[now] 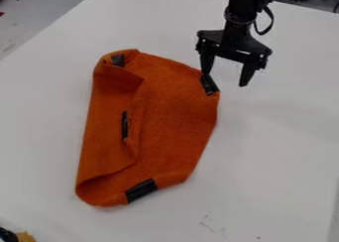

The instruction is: Fold the cloth from top right to left bottom

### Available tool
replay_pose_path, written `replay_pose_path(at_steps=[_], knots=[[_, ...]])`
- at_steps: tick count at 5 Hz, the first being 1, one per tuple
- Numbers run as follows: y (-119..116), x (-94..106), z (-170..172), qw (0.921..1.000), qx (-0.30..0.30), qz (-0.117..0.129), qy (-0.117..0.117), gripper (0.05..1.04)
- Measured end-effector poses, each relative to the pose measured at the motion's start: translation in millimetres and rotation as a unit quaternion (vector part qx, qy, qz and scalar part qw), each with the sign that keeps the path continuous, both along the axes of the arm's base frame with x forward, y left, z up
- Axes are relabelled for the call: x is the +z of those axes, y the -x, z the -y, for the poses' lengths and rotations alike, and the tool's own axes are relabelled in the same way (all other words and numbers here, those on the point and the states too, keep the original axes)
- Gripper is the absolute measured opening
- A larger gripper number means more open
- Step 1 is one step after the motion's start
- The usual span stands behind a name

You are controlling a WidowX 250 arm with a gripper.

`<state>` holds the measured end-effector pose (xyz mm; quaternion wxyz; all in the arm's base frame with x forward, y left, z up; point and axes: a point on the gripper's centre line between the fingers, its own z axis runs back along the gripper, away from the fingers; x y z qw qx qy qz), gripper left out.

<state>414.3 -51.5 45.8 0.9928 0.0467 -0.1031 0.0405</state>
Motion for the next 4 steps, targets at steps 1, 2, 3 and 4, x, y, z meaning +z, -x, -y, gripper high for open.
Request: replay_pose_path(at_steps=[1,2,3,4], knots=[[-3.7,-4.3,-5.7,0.9999,0.010,0.011,-0.001,1.001],[-2.7,-22.5,-11.9,0.9997,0.018,-0.006,0.011,1.001],[-6.3,-35.9,-9.7,0.9992,0.018,-0.014,0.033,1.001],[-14.6,-37.7,-10.3,0.9981,0.015,-0.011,0.058,0.956]])
